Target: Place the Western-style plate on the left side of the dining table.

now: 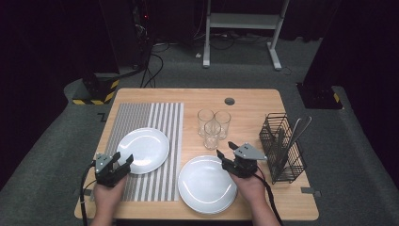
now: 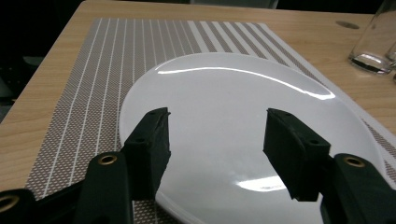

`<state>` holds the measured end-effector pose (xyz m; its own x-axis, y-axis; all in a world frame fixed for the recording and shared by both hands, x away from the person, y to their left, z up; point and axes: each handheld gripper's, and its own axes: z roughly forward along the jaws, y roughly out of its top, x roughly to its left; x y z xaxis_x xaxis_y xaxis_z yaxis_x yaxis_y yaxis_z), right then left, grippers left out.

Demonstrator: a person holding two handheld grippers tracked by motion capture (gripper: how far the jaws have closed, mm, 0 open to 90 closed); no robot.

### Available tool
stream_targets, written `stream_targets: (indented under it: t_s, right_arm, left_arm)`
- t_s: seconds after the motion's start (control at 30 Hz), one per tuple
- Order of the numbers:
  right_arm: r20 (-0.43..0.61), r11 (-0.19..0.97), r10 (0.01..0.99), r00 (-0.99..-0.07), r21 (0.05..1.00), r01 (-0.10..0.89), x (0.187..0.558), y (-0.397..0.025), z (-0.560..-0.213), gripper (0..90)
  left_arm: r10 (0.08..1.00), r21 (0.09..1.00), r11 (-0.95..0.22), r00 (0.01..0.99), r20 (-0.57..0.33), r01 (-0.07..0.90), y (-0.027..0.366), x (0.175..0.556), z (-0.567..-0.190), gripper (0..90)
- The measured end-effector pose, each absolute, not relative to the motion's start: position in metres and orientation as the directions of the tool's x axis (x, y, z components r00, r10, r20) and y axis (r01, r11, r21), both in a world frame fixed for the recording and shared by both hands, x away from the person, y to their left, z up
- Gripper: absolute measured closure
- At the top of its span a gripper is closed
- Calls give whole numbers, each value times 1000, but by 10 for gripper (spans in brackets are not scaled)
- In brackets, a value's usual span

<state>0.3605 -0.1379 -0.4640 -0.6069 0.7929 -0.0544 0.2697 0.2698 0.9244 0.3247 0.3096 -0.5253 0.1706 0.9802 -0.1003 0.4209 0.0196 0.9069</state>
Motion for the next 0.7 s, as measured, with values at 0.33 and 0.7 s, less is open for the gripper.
stream_targets:
  t_s: [0.33,0.7]
  right_arm:
    - [-31,219,813,-581,942,256,354,-144,-452,410]
    - [-62,240,820,-569,940,243,356,-140,-447,408]
  left_arm:
    - [975,907,-9,205,-85,422,306,324,-527,378]
    - [972,908,5,210,-102,419,308,320,-527,359]
